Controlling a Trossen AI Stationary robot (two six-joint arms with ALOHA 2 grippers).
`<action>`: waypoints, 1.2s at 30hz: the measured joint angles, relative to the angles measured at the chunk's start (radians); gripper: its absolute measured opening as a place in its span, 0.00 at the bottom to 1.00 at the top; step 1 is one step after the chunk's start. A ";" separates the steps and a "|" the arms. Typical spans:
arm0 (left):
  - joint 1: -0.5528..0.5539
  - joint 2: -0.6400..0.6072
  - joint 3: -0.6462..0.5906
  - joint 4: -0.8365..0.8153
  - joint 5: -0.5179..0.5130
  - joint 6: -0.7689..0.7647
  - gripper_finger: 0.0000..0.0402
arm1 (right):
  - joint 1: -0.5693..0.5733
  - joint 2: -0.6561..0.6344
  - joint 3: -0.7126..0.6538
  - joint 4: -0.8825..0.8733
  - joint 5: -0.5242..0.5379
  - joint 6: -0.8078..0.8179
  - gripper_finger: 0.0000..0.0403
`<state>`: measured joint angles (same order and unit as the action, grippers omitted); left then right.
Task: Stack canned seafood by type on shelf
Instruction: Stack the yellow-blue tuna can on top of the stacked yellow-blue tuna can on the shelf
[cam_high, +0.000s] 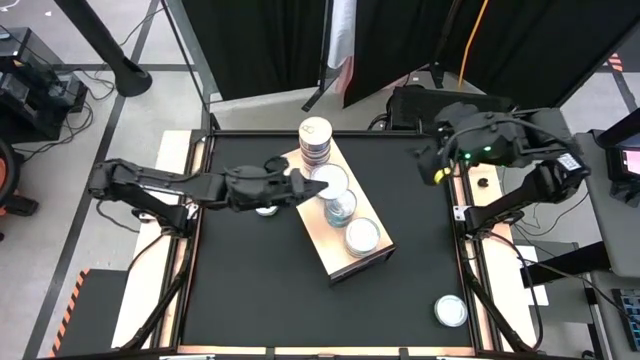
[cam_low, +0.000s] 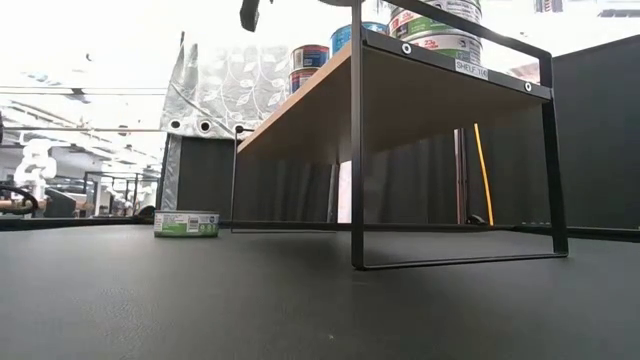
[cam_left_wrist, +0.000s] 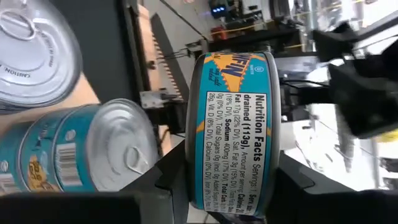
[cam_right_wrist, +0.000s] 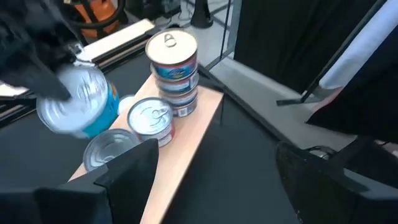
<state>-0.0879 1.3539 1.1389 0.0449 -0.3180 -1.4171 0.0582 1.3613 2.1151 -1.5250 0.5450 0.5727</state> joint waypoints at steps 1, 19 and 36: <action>0.000 0.017 0.000 0.004 -0.002 -0.007 0.35 | 0.000 -0.008 0.000 0.000 0.010 -0.010 0.78; 0.002 0.126 0.002 0.044 0.023 0.079 0.62 | 0.000 -0.030 0.000 0.000 0.030 -0.106 0.78; 0.045 0.114 0.002 -0.029 0.296 0.168 0.81 | 0.001 -0.004 0.000 0.023 -0.034 -0.118 0.78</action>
<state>-0.0431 1.4677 1.1408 0.0159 -0.0218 -1.2492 0.0589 1.3574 2.1154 -1.5016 0.5113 0.4551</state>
